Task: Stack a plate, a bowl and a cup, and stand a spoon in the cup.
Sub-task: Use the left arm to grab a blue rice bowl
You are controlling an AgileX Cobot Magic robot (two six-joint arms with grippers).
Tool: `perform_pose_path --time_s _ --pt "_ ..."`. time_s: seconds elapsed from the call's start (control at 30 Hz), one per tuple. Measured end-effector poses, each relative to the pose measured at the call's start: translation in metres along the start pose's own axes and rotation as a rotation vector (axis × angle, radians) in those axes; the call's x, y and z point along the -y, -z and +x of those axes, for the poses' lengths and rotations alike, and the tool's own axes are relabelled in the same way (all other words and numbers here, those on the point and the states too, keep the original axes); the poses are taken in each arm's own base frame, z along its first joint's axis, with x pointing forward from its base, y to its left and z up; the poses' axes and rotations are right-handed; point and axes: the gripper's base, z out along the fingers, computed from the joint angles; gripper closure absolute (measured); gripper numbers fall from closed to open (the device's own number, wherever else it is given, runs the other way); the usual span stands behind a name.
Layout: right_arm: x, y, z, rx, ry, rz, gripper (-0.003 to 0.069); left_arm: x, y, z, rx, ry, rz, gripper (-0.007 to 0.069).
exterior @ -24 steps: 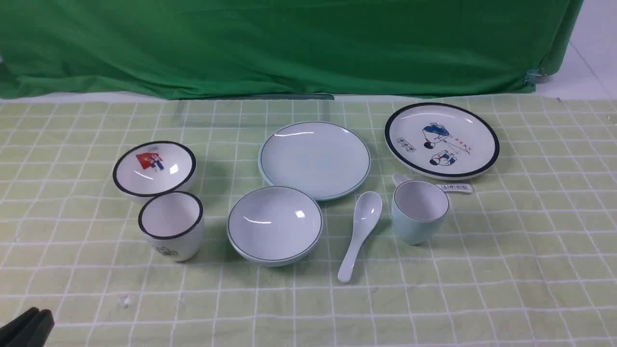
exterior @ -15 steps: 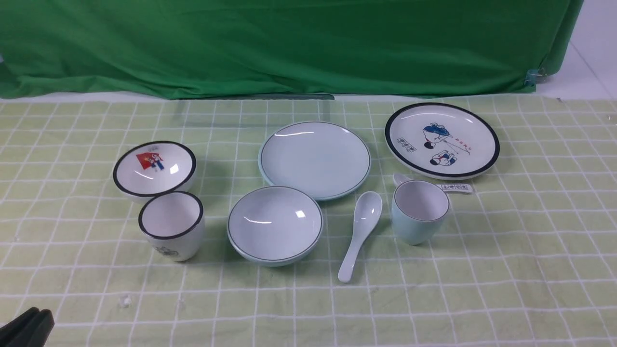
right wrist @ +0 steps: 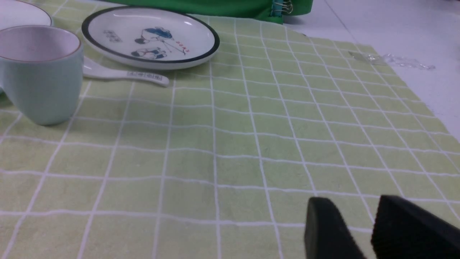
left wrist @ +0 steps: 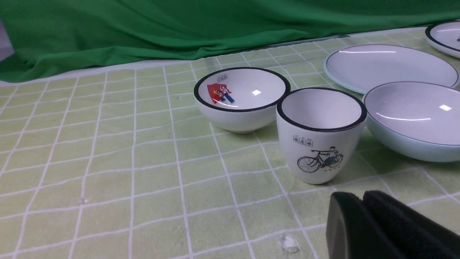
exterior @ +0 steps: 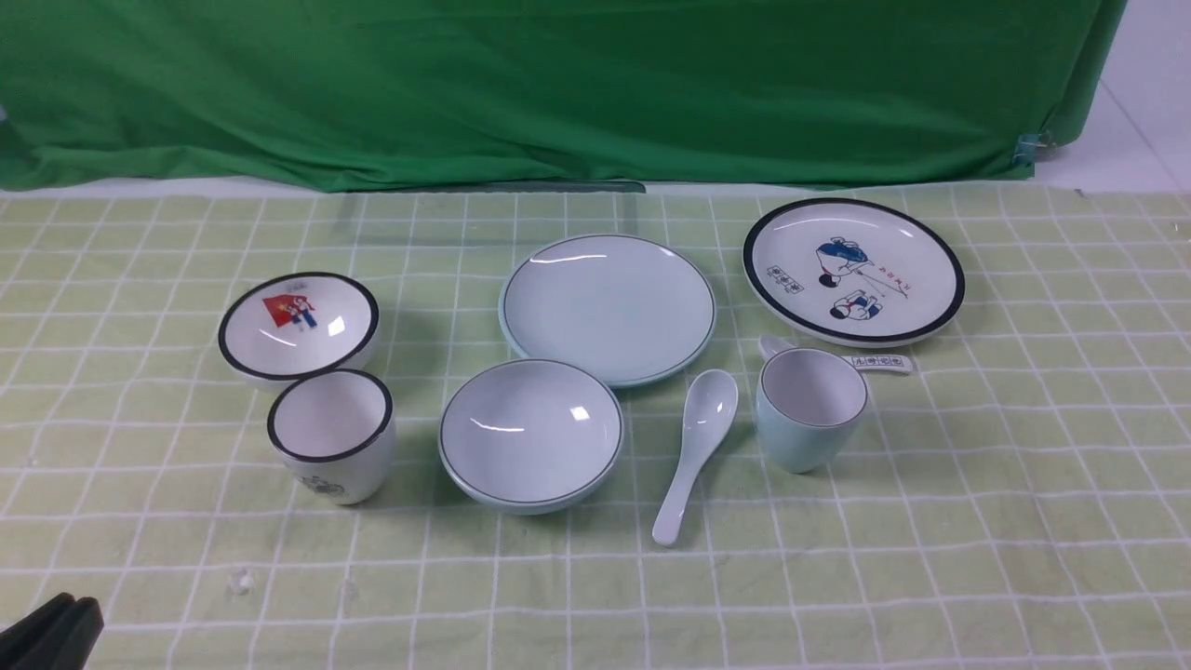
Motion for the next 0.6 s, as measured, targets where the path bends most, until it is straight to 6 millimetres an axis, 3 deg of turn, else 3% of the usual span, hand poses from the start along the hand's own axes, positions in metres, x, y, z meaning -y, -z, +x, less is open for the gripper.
perform_pose_path --time_s 0.4,0.6 --pt "0.0 0.0 0.0 0.001 0.033 0.0 0.0417 0.0 0.0 0.0 0.0 -0.005 -0.001 0.0631" --pt "0.001 0.001 -0.01 0.112 0.052 0.014 0.0417 0.0 0.0 -0.004 0.041 -0.007 -0.004 0.0631"
